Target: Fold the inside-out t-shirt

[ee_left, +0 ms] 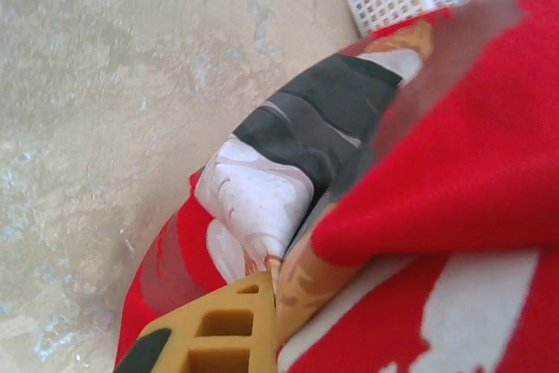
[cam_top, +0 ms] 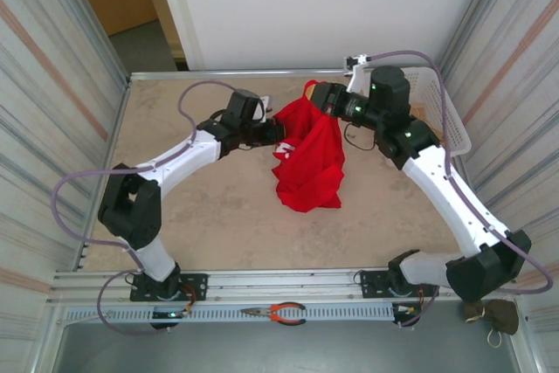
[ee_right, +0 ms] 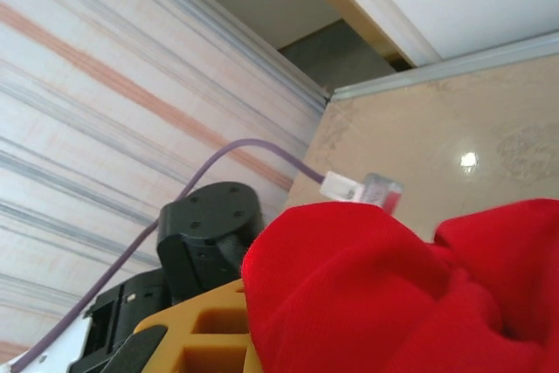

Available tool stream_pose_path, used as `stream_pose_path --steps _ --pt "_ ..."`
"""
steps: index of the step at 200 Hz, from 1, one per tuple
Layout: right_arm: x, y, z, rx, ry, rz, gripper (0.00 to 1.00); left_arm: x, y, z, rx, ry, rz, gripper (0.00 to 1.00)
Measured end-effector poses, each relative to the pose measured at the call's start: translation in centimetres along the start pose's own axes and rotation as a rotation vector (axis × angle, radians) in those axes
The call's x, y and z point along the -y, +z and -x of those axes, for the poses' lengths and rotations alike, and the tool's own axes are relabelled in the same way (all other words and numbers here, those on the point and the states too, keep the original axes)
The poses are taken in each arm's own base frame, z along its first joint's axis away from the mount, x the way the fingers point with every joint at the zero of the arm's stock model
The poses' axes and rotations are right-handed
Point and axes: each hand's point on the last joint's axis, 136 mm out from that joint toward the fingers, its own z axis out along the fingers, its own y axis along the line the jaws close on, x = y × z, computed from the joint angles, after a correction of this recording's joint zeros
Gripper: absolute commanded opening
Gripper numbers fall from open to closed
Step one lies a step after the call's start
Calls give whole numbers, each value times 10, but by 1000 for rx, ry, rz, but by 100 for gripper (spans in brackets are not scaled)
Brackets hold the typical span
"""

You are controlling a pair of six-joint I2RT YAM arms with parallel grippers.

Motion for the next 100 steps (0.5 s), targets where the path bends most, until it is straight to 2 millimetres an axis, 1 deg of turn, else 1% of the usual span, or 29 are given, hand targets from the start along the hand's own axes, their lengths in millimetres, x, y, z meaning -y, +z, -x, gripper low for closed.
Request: stream_pose_path --steps 14,26,34,42,44,50,52,55,60,70,74,83,92,100 --pt "8 -9 7 32 9 -14 0 14 -21 21 48 -2 -53 0" --pt "17 -14 14 57 30 -31 0 33 -49 48 115 1 -111 0" --pt "24 -14 20 66 39 -42 0 50 -73 70 175 10 -158 0" --pt "28 -11 25 63 49 -46 0 69 -102 96 248 24 -212 0" --pt "30 -9 26 61 53 -49 0 72 -107 100 259 25 -220 0" --pt "31 -5 33 60 57 -45 0 87 -131 120 321 39 -264 0" --pt "32 -3 34 56 60 -46 0 90 -137 124 332 42 -273 0" --pt "31 0 38 57 63 -42 0 98 -151 135 369 51 -294 0" --pt "30 4 44 55 64 -36 0 106 -168 147 410 60 -320 0" --pt "19 12 57 61 54 -1 0 123 -209 171 504 85 -368 0" --pt "15 14 60 64 49 11 0 128 -221 177 532 93 -382 0" --pt "0 13 68 78 23 59 0 137 -251 192 600 112 -412 0" --pt "-18 8 75 100 -9 111 0 144 -274 199 648 125 -434 0" --pt "-34 2 80 124 -38 155 0 148 -286 201 669 131 -452 0"
